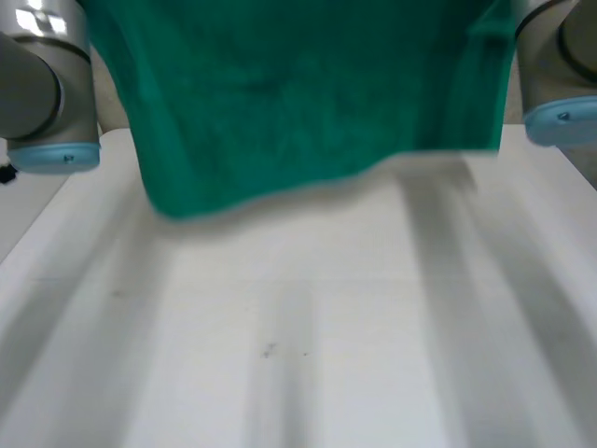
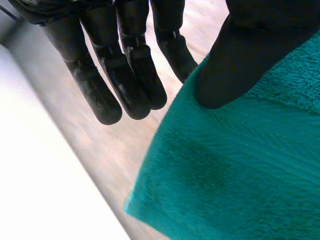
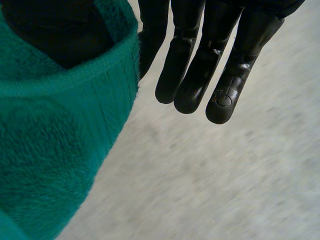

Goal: Fold the towel.

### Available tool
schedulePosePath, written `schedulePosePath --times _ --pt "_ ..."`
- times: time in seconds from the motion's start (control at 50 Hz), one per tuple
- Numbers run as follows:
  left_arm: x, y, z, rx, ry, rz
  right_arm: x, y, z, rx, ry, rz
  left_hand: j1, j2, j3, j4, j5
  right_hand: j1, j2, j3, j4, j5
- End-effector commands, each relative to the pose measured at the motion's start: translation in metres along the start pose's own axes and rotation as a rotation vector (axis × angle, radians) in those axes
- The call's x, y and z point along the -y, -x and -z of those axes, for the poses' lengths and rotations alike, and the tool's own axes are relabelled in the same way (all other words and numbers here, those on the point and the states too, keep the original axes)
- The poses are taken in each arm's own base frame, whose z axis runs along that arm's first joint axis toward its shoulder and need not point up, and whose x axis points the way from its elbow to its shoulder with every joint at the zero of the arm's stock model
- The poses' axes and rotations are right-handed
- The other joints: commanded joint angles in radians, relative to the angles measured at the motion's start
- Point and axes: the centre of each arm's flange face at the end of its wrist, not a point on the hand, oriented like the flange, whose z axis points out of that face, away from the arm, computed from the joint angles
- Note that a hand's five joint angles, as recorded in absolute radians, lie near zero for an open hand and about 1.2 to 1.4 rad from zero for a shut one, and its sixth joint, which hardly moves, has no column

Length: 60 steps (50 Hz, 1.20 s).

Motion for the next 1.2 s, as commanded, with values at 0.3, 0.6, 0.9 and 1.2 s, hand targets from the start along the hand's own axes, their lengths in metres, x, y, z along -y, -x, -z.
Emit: schedulePosePath --times 0.3,0.6,0.9,1.2 --pt "-0.091 -0.029 0.169 -0.296 0.52 -0.046 -0.1 0.092 0.147 0.532 0.435 -0.066 0.276 0.198 0.203 0.202 0.267 0.417 0.218 0.216 0.205 0.235" --pt "-0.115 -0.034 0.218 -0.383 0.685 -0.068 -0.176 0.104 0.185 0.448 0.853 -0.504 0.276 0.198 0.203 0.202 0.267 -0.442 -0.641 -0.643 -0.654 -0.625" --pt "-0.123 -0.027 0.225 -0.388 0.745 -0.08 -0.211 0.085 0.208 0.368 1.029 -0.703 0.276 0.198 0.203 0.202 0.267 -0.007 -0.206 -0.208 -0.219 -0.189" --pt "-0.145 -0.02 0.242 -0.505 0.92 -0.064 -0.187 0.073 0.194 0.41 0.904 -0.738 -0.866 -0.944 -0.939 -0.94 -0.875 0.417 0.218 0.216 0.205 0.235"
